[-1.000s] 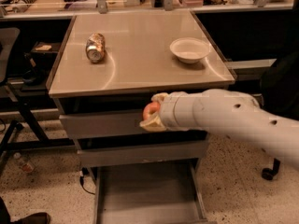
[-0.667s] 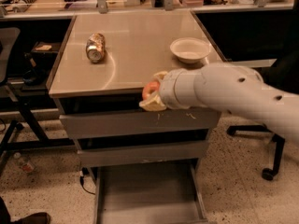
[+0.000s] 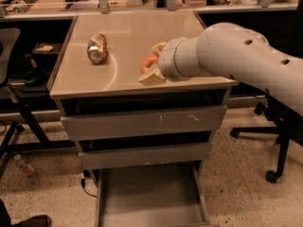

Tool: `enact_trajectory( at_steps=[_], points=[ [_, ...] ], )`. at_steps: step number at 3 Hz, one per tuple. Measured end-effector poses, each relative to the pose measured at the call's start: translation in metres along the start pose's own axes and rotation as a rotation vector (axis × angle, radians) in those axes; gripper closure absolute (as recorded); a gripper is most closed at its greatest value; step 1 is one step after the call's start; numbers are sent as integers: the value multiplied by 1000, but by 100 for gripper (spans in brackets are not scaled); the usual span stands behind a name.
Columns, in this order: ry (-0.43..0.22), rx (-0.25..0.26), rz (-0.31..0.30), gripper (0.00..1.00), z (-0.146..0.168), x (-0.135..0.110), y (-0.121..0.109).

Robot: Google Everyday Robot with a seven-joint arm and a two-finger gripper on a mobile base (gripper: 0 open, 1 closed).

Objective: Pick apple from bottom drawer and place on counter

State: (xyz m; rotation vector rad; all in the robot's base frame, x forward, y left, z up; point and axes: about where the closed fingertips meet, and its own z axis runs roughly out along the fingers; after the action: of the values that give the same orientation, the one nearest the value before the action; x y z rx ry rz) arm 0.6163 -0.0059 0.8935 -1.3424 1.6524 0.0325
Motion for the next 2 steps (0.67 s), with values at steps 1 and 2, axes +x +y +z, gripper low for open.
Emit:
enact_trajectory(
  at_steps=[1, 2],
  points=[
    [-23, -46, 3, 100, 21, -6, -19],
    [-47, -86, 17, 100, 45, -16, -48]
  ],
)
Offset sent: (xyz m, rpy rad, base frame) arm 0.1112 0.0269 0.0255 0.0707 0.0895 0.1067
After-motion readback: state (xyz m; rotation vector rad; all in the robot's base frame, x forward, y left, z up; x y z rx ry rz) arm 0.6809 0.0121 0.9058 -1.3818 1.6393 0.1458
